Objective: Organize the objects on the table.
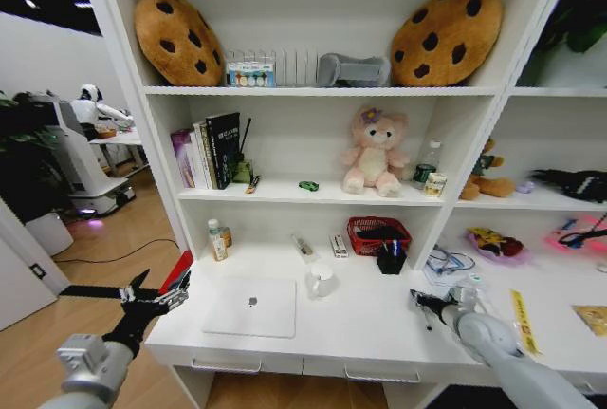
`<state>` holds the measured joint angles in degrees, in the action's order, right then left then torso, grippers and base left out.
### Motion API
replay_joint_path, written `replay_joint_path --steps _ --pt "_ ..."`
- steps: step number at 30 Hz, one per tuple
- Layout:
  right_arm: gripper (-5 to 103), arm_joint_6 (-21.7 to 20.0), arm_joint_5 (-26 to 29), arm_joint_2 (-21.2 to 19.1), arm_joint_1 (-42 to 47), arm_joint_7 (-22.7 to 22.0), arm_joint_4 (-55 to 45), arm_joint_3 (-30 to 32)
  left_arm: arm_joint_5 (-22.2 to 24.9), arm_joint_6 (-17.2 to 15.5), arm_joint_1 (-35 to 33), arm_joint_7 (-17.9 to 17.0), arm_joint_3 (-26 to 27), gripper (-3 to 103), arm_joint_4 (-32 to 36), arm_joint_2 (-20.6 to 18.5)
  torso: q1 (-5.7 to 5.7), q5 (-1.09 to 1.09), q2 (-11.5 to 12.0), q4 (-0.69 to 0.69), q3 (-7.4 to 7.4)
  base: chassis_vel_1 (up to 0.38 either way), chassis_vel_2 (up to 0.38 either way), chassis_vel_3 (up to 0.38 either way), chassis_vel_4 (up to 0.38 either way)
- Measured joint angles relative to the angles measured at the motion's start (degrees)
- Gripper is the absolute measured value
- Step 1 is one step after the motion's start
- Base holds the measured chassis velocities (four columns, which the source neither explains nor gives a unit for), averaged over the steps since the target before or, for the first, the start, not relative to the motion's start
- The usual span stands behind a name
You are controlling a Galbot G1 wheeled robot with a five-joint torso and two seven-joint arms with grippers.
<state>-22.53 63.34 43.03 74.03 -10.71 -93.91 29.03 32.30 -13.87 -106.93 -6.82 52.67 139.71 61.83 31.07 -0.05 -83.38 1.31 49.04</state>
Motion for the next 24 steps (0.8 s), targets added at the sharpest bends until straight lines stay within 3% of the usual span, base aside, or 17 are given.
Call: replay_joint_path --steps 1,5,7,9,10,12,15,20,24 --pt "13 0.0 0.0 0.0 0.0 0.0 0.0 0.0 0.0 0.0 0.0 0.0 0.0 100 0.0 0.0 0.00 0.00 0.0 0.00 0.00 0.000 0.000 0.000 0.000" --pt "13 10.8 -5.5 0.5 -3.8 4.4 0.1 -0.8 0.0 0.0 0.0 0.0 0.0 100 0.0 0.0 0.00 0.04 0.0 -0.01 0.00 0.000 0.000 0.000 0.000" --pt "13 12.6 -6.3 0.6 -5.2 4.9 0.3 -1.1 0.0 0.0 0.0 0.0 0.0 100 0.0 0.0 0.00 0.03 0.0 0.00 0.00 0.000 0.000 0.000 0.000" --pt "13 18.4 -8.6 0.6 -11.2 5.6 2.9 -3.9 0.0 0.0 0.0 0.0 0.0 100 0.0 0.0 0.00 0.06 0.0 -0.02 0.00 0.000 0.000 0.000 0.000" --pt "13 18.4 -8.6 0.6 -11.2 5.6 2.9 -3.9 0.0 0.0 0.0 0.0 0.0 100 0.0 0.0 0.00 0.06 0.0 -0.02 0.00 0.000 0.000 0.000 0.000" --pt "13 23.6 -11.2 0.8 -16.7 6.6 7.4 -7.6 0.0 0.0 0.0 0.0 0.0 100 0.0 0.0 0.02 0.06 0.0 -0.01 0.00 0.000 0.000 0.000 0.000" --pt "13 25.0 -11.7 1.3 -18.3 6.8 8.8 -8.8 0.0 0.0 0.0 0.0 0.0 100 0.0 0.0 0.02 0.06 0.0 -0.01 0.00 0.000 0.000 0.000 0.000" --pt "13 32.5 -16.1 4.7 -26.1 6.3 15.6 -15.1 0.0 0.0 0.0 0.0 0.0 100 0.0 0.0 0.02 0.05 0.0 -0.02 0.00 0.000 0.000 0.000 0.000" --pt "13 34.7 -16.5 5.7 -28.5 4.8 17.3 -16.7 0.0 0.0 0.0 0.0 0.0 100 0.0 0.0 0.02 0.05 0.0 -0.03 0.00 0.000 0.000 0.000 0.000"
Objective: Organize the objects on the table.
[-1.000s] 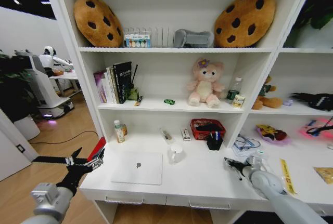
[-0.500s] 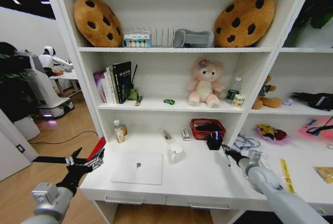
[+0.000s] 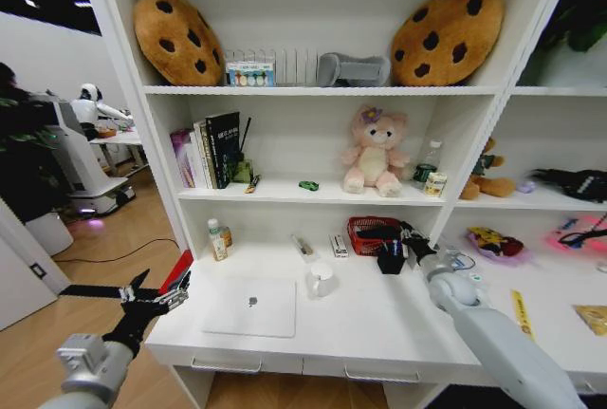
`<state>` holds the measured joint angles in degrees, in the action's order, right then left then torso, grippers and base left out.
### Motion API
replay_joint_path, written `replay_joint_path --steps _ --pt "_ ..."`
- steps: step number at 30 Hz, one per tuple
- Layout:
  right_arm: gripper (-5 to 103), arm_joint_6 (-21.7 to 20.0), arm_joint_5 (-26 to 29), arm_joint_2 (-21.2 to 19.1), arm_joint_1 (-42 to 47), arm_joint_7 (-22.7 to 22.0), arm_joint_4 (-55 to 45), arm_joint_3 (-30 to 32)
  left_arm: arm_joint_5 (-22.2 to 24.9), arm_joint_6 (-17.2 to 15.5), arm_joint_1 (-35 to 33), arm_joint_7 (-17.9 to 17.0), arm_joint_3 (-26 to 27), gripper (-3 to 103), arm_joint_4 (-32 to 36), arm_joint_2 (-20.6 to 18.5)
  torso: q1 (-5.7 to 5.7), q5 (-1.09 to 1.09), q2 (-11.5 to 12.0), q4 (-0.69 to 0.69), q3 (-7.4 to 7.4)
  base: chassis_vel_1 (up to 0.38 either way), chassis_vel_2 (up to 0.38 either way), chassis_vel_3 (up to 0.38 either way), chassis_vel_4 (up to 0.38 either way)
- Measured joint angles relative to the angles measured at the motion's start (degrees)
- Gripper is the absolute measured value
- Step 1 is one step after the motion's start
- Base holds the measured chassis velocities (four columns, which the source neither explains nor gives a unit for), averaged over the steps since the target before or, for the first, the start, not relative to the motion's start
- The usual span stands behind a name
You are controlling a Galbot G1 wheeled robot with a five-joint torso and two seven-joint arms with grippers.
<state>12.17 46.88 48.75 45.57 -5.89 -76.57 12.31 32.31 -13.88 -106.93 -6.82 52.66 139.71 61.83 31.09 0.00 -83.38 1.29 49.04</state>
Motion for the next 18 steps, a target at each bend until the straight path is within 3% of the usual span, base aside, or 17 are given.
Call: replay_joint_path --steps 5,18 --pt "13 2.8 -1.1 0.8 -4.6 -0.5 4.9 -2.2 0.0 0.0 0.0 0.0 0.0 100 0.0 0.0 0.00 0.02 0.0 0.01 -0.01 0.000 0.000 0.000 0.000" --pt "13 4.9 -3.7 1.4 -5.6 0.7 9.1 -3.0 0.0 0.0 0.0 0.0 0.0 100 0.0 0.0 -0.01 0.00 0.0 0.02 -0.01 0.000 0.000 0.000 0.000"
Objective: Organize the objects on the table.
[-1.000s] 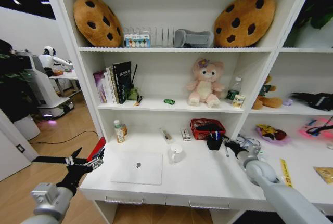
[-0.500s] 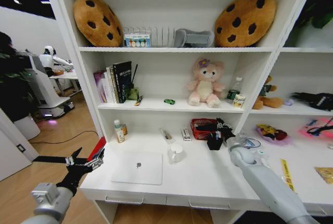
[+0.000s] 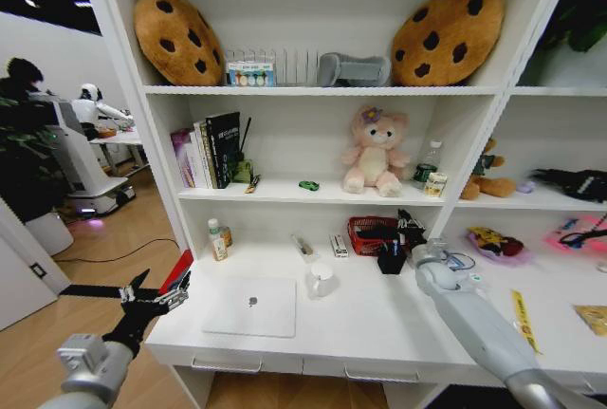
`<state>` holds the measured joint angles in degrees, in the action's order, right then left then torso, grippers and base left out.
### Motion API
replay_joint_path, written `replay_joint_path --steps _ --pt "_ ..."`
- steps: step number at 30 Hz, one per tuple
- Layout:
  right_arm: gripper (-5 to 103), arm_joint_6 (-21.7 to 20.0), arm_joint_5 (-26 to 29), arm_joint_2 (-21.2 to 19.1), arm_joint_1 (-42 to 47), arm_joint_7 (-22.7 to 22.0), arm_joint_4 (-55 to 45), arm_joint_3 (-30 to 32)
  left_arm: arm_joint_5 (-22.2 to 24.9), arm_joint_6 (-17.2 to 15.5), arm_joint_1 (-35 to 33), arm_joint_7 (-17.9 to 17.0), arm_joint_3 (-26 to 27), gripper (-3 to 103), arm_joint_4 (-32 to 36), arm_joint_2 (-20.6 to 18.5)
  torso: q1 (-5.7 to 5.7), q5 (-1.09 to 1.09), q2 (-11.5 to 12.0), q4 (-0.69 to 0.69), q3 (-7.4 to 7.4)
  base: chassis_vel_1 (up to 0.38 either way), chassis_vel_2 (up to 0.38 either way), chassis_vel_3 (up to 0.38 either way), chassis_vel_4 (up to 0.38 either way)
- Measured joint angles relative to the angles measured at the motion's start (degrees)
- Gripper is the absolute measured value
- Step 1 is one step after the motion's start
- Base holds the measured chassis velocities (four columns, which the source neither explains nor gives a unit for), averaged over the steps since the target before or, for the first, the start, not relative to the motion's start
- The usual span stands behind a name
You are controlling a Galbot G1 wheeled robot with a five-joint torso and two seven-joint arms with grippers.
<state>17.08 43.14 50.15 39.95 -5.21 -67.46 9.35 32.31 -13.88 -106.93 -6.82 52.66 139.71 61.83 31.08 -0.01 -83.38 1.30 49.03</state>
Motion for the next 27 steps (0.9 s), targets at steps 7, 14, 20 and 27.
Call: replay_joint_path --steps 7,14,20,27 --pt "12 1.1 -2.3 0.7 0.9 0.0 1.0 0.2 0.0 0.0 0.0 0.0 0.0 100 0.0 0.0 0.00 0.01 0.0 0.00 0.00 0.000 0.000 0.000 0.000" --pt "30 -0.5 -1.5 0.8 1.7 0.1 -0.8 1.3 0.0 0.0 0.0 0.0 0.0 100 0.0 0.0 0.00 0.01 0.0 -0.01 0.00 0.000 0.000 0.000 0.000" --pt "57 -2.4 0.2 0.5 4.2 0.6 -3.1 2.8 0.0 0.0 0.0 0.0 0.0 100 0.0 0.0 0.00 0.01 0.0 0.00 0.00 0.000 0.000 0.000 0.000" --pt "79 -2.7 0.2 0.2 6.0 0.9 -4.3 3.9 0.0 0.0 0.0 0.0 0.0 100 0.0 0.0 0.00 0.01 0.0 0.00 0.00 0.000 0.000 0.000 0.000"
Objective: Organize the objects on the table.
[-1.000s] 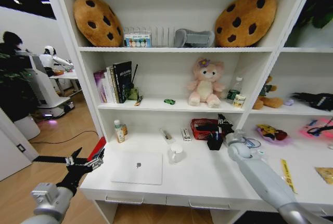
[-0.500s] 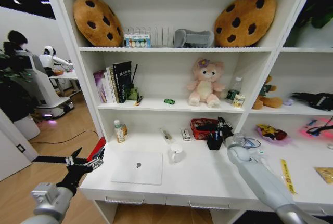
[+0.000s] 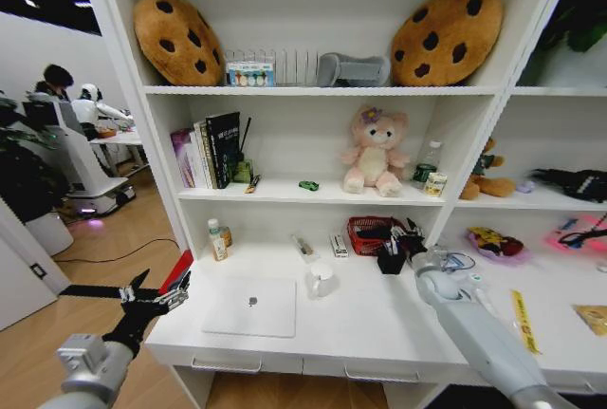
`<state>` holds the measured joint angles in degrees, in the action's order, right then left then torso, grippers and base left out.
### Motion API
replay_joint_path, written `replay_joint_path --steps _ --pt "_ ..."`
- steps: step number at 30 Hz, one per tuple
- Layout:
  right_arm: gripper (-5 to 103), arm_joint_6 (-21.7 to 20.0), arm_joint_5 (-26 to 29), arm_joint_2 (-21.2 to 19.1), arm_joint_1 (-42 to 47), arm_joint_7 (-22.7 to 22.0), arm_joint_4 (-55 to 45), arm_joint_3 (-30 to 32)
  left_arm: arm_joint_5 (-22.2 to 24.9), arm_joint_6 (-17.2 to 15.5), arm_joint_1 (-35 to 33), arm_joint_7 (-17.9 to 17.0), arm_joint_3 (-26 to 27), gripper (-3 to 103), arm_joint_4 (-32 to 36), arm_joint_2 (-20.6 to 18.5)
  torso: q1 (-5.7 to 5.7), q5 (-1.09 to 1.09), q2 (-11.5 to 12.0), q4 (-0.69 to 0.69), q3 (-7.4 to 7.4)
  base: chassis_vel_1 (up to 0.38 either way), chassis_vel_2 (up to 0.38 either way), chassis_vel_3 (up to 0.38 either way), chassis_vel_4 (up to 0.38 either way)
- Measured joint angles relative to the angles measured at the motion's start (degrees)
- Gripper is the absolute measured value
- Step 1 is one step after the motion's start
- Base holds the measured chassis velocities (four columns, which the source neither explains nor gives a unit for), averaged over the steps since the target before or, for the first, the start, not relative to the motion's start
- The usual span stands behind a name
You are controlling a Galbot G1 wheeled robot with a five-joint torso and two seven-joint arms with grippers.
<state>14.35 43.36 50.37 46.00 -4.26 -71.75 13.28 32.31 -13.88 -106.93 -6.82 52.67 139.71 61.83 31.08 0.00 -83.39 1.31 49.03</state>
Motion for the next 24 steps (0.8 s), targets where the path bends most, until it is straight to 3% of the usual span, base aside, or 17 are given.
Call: replay_joint_path --steps 5,9,13,15,19,23,24 --pt "99 -0.4 0.5 -0.2 0.7 0.0 -0.9 0.6 0.0 0.0 0.0 0.0 0.0 100 0.0 0.0 0.00 0.00 0.0 0.00 0.00 0.000 0.000 0.000 0.000" --pt "100 -1.8 1.0 -0.5 1.5 0.0 -1.6 0.7 0.0 0.0 0.0 0.0 0.0 100 0.0 0.0 0.00 0.00 0.0 -0.01 0.00 0.000 0.000 0.000 0.000" --pt "100 -6.7 3.3 -1.2 2.2 -0.2 -3.7 0.5 0.0 0.0 0.0 0.0 0.0 100 0.0 0.0 0.00 0.00 0.0 0.00 0.00 0.000 0.000 0.000 0.000" --pt "100 -7.3 3.5 -1.3 2.1 -0.3 -3.9 0.4 0.0 0.0 0.0 0.0 0.0 100 0.0 0.0 0.00 0.00 0.0 0.00 0.00 0.000 0.000 0.000 0.000" --pt "100 -16.6 9.2 -2.4 1.2 -3.3 -7.9 0.0 0.0 0.0 0.0 0.0 0.0 100 0.0 0.0 0.00 0.00 0.0 -0.01 0.00 0.000 0.000 0.000 0.000" --pt "100 -20.6 12.4 -3.1 1.7 -5.5 -10.7 0.7 0.0 0.0 0.0 0.0 0.0 100 0.0 0.0 0.00 0.00 0.0 -0.02 0.00 0.000 0.000 0.000 0.000" --pt "100 -23.8 14.8 -3.8 3.3 -8.2 -14.7 2.5 0.0 0.0 0.0 0.0 0.0 100 0.0 0.0 0.00 0.00 0.0 -0.01 0.00 0.000 0.000 0.000 0.000"
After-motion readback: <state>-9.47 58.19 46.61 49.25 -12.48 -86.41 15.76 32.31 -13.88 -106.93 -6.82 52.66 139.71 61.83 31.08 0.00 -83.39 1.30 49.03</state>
